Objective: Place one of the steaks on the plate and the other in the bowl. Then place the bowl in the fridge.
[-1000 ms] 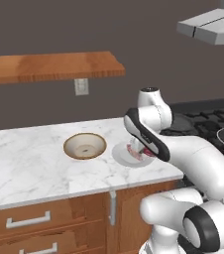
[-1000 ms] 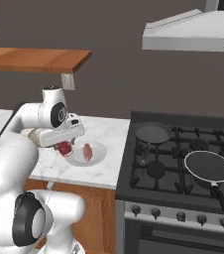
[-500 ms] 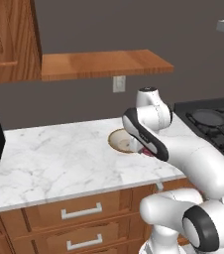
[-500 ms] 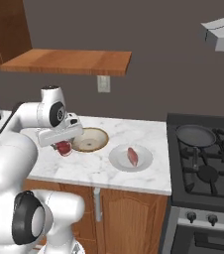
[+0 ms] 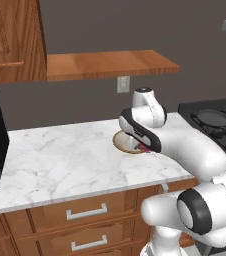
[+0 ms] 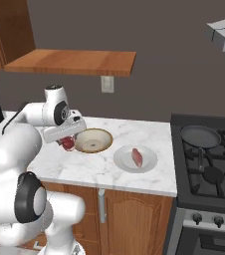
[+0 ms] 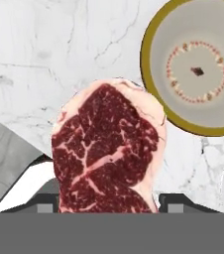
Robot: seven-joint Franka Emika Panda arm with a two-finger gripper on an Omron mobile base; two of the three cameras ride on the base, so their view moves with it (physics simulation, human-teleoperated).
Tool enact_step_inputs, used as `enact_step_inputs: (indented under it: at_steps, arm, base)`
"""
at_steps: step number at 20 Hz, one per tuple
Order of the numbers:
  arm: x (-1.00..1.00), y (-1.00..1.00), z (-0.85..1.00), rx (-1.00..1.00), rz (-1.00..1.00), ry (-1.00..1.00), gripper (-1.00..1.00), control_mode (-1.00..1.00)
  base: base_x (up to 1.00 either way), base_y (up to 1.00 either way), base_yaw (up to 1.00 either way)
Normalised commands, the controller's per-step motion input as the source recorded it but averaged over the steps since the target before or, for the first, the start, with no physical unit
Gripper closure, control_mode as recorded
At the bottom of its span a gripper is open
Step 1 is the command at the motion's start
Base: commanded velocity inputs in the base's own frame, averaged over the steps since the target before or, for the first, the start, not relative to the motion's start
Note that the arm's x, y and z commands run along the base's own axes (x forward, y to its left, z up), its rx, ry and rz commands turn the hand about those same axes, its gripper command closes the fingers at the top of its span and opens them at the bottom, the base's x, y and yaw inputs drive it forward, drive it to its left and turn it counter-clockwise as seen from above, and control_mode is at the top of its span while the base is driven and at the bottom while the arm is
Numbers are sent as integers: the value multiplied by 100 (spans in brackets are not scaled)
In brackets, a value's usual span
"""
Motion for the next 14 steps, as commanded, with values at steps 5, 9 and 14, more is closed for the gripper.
enact_step_inputs:
  at_steps: [5,9,14]
  arm:
    - [100,-20,-6,4,1,12,100,-100]
    - [100,-37,-32,1,0,18,100,-100]
    - [75,-8,-47,0,0,4,100,-100]
  base:
    - [0,0,0]
    - [0,0,0]
    - [0,0,0]
